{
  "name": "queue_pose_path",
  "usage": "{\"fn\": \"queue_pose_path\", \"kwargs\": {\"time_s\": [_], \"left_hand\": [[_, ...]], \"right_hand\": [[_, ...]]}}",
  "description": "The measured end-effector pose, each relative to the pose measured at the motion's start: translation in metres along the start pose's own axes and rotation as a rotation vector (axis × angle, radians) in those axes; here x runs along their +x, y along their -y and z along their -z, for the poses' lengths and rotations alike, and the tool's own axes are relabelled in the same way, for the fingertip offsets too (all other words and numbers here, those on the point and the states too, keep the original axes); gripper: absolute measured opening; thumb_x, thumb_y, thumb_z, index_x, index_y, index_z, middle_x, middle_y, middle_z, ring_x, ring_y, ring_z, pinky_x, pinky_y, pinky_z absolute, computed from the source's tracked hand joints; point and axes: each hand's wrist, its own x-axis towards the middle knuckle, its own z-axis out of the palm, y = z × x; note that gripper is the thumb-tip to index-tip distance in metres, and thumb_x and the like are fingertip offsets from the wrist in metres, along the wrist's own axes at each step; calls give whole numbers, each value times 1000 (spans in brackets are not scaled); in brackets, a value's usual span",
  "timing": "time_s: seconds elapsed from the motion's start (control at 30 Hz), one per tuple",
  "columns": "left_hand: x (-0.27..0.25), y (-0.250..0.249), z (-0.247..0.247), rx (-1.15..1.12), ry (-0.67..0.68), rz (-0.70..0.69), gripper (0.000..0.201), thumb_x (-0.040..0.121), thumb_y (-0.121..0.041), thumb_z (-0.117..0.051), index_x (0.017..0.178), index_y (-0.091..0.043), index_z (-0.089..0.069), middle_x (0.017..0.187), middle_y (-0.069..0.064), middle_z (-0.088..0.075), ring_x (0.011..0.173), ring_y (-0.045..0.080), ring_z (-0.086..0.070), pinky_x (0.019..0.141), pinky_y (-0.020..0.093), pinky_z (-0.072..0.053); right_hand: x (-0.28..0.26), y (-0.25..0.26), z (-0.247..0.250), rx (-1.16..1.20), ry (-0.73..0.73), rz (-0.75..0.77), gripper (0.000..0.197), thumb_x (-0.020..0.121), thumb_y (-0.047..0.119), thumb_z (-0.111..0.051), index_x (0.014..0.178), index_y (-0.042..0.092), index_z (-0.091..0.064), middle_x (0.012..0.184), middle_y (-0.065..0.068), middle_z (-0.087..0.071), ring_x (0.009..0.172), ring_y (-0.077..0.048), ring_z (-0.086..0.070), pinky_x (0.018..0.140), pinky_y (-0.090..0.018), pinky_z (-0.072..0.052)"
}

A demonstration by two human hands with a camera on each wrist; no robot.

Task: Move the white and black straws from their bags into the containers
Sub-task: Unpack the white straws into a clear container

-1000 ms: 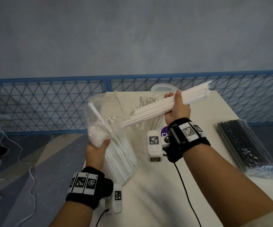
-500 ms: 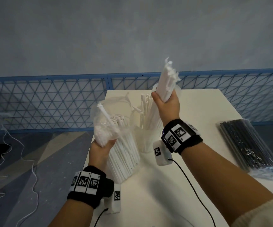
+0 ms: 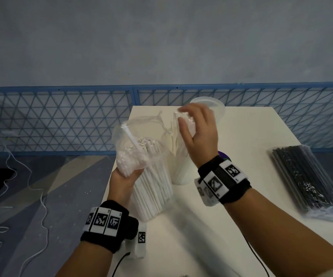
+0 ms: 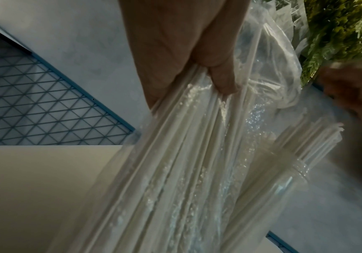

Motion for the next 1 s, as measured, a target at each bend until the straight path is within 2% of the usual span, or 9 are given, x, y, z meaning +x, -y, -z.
{"fn": "queue_pose_path", "kwargs": {"time_s": [0.1, 0.2, 0.27, 0.37, 0.47, 0.7, 0.8, 0.9, 1.0], "left_hand": [[-1, -1, -1, 28, 23, -27, 42, 57, -36, -82, 95, -26, -66, 91, -10, -75, 91, 7, -70, 81, 33, -53], [-1, -1, -3, 64, 34, -31, 34, 61, -32, -78, 92, -26, -64, 83, -16, -74, 81, -1, -69, 75, 26, -50], [-3, 0, -3, 81, 32, -19, 40, 55, -38, -80, 89, -25, -65, 79, -13, -74, 77, 1, -69, 74, 29, -52], [-4, 0, -4, 86, 37, -13, 35, 58, -31, -77, 90, -23, -65, 79, -7, -73, 75, 2, -69, 70, 27, -52], [-5, 1, -5, 71, 57, -11, 38, 59, -26, -76, 95, -21, -65, 84, -4, -73, 81, 10, -69, 70, 27, -53], [-4, 3, -3, 45, 86, 12, 54, 46, -40, -80, 95, -22, -67, 90, -1, -73, 89, 19, -69, 82, 41, -53], [-6, 2, -3, 42, 96, -8, 54, 45, -41, -80, 95, -23, -66, 86, -3, -74, 85, 12, -70, 76, 33, -55], [-8, 1, -4, 33, 113, -25, 57, 44, -42, -78, 96, -22, -65, 81, -9, -75, 78, 5, -70, 64, 20, -54], [-6, 2, -3, 49, 102, -5, 57, 44, -43, -78, 95, -23, -65, 81, -8, -75, 82, 10, -69, 67, 24, -54]], "right_hand": [[-6, 27, -6, 76, 342, 37, 19, 89, 17, -54, 100, 7, -65, 94, -7, -66, 82, -16, -60, 77, -26, -48], [-13, 31, -17, -135, 689, -129, 35, 91, 22, -55, 122, 7, -53, 118, -12, -59, 103, -25, -58, 85, -30, -43], [-15, 29, -19, -222, 798, -185, 45, 90, 25, -57, 129, 5, -46, 126, -13, -54, 111, -26, -54, 88, -28, -39], [-13, 25, -19, -217, 847, -228, 59, 83, 29, -67, 132, 6, -44, 129, -12, -51, 113, -25, -53, 93, -27, -39], [-13, 24, -20, -248, 901, -243, 66, 76, 29, -73, 132, 8, -45, 126, -10, -46, 106, -24, -55, 87, -22, -37], [-19, 22, -30, -181, 853, -309, 59, 78, 33, -70, 126, 6, -49, 122, -11, -55, 110, -23, -52, 79, -17, -29], [-16, 20, -28, -166, 867, -306, 58, 75, 31, -74, 123, 7, -52, 113, -9, -56, 107, -22, -52, 74, -15, -25], [-20, 19, -25, -149, 845, -282, 51, 76, 26, -73, 120, 7, -55, 97, -1, -45, 103, -26, -51, 68, -17, -21], [-24, 20, -25, -211, 910, -297, 50, 80, 28, -68, 122, 5, -53, 110, -8, -53, 113, -27, -48, 83, -24, -29]]}}
